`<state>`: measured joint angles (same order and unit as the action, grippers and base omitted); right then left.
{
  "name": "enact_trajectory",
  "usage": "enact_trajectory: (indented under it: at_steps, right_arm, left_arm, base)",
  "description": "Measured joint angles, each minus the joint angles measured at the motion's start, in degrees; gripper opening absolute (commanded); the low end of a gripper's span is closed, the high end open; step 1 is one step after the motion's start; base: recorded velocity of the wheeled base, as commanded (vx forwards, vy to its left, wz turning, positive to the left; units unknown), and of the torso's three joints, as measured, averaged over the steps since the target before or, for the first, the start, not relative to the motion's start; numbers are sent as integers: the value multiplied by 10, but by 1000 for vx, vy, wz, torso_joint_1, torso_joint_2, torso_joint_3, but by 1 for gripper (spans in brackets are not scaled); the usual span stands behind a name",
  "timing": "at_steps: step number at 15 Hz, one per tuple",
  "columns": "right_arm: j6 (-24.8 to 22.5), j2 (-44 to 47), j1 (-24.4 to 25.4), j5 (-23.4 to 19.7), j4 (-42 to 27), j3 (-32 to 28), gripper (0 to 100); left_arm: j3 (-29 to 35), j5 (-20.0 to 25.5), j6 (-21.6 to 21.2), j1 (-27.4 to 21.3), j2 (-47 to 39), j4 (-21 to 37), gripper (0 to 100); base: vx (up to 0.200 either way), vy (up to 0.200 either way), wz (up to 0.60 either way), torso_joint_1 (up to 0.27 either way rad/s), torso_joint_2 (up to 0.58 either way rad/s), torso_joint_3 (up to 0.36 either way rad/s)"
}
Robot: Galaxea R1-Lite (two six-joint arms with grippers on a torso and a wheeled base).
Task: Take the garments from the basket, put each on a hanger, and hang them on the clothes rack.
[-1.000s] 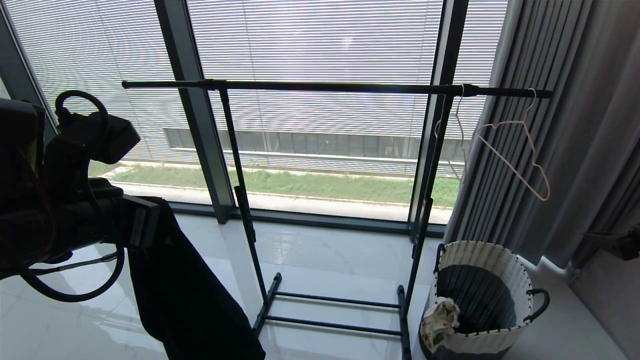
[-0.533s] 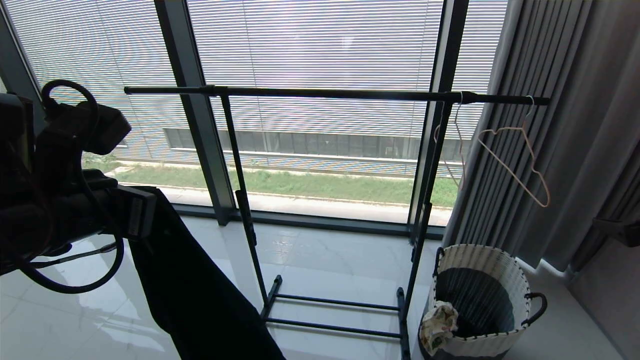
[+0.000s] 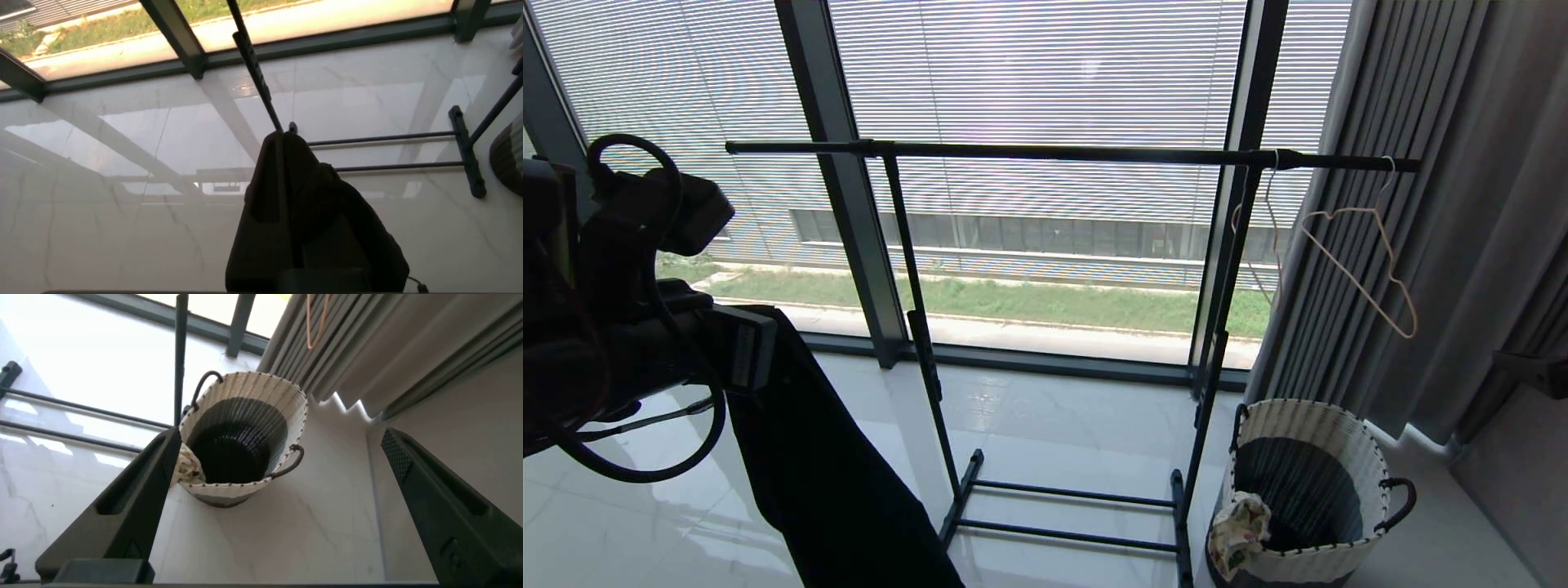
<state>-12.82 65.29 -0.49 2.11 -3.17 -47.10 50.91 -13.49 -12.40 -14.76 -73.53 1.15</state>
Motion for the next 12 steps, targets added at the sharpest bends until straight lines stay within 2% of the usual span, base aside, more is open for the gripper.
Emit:
enact_trajectory:
  at_steps: [4, 7, 10, 12]
  right_arm:
    - [-15, -12, 0, 17, 3, 15, 100]
    - [-39, -30, -1, 31, 3, 33, 100]
    - [-46, -37, -1, 32, 4, 37, 100]
    - [-46, -38, -1, 31, 4, 38, 100]
  left_arm:
    - [-3, 0, 0, 2, -1, -35, 0]
    - [-6, 0, 0, 3, -2, -37, 0]
    - [-9, 0, 0, 4, -1, -37, 0]
    - [-9, 1, 0, 4, 0, -37, 0]
  base:
    - [0, 0, 0, 0, 0, 0]
    - [0, 0, 0, 0, 0, 0]
    - [0, 0, -600, 2, -1, 1]
    - [0, 0, 0, 0, 0, 0]
